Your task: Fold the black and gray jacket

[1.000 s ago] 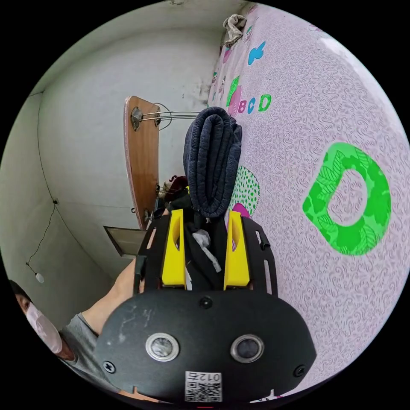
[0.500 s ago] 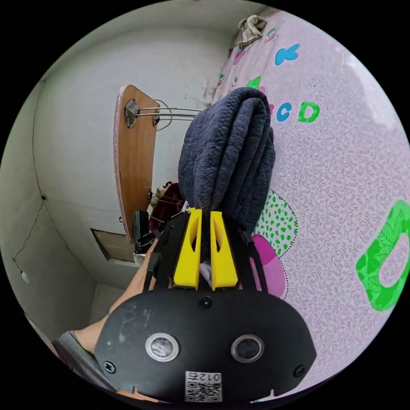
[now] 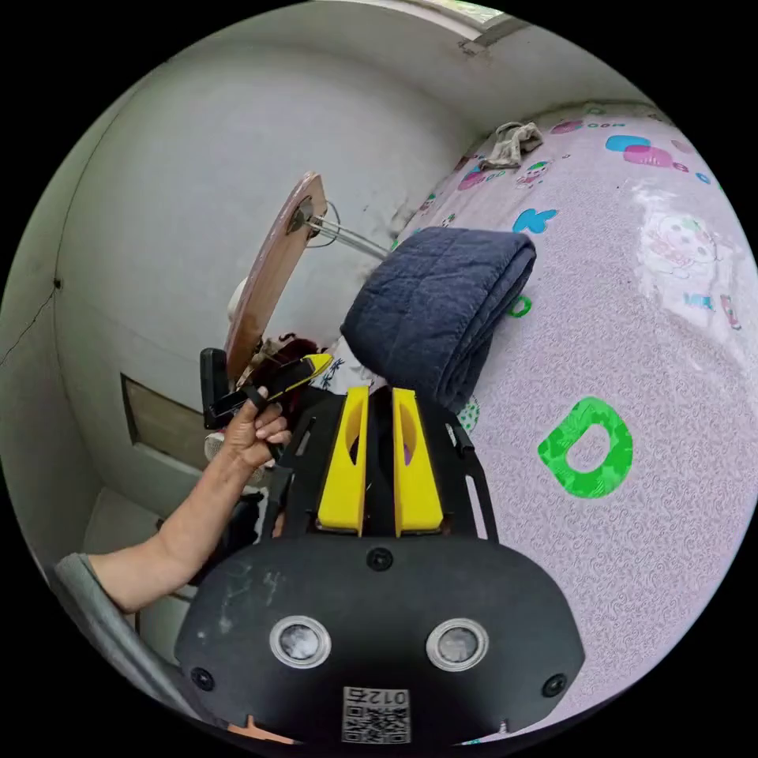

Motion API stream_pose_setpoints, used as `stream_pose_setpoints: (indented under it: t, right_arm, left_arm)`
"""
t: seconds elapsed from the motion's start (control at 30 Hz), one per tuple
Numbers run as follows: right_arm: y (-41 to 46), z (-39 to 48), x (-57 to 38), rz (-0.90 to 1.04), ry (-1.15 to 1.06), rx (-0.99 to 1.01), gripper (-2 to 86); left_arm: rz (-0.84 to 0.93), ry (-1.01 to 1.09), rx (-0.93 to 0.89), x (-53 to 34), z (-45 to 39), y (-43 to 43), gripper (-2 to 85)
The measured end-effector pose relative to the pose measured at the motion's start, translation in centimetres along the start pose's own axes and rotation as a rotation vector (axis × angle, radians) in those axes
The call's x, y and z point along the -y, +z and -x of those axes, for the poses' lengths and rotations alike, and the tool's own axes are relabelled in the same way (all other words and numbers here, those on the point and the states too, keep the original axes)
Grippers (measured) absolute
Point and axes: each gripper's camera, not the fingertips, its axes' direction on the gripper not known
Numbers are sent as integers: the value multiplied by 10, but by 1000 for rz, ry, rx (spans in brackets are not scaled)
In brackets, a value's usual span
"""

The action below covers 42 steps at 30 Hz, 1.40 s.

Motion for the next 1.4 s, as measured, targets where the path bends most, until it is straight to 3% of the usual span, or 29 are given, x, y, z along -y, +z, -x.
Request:
stream_pose_setpoints:
  t: [0.07, 0.2, 0.47, 0.63, 0.7, 0.9, 1.17, 1.4]
  right_arm:
    - [4, 24, -38, 106, -26, 98, 68]
    - [-2, 46, -105, 162, -7, 28, 109]
    - [19, 12, -160, 116, 335, 101, 130]
    - [32, 19, -136, 66, 423, 176, 122]
    - [41, 22, -120, 72, 429, 185, 110]
    - [76, 50, -56, 211, 283, 141, 5]
    - [95, 67, -27, 273, 272, 70, -6]
    - [85, 99, -20, 200, 246, -28, 13]
  left_arm:
    - [25, 49, 41, -25, -16, 2, 29]
    - [145, 67, 194, -60, -34, 35, 16]
    - [400, -132, 279, -71, -18, 143, 4]
    - [338, -132, 242, -83, -36, 142, 7]
    - [221, -92, 276, -94, -58, 117, 7]
    - [67, 65, 298, -180, -134, 47, 8]
    - [212, 136, 430, -328, -175, 42, 8]
    - [242, 9, 441, -412, -154, 60, 7]
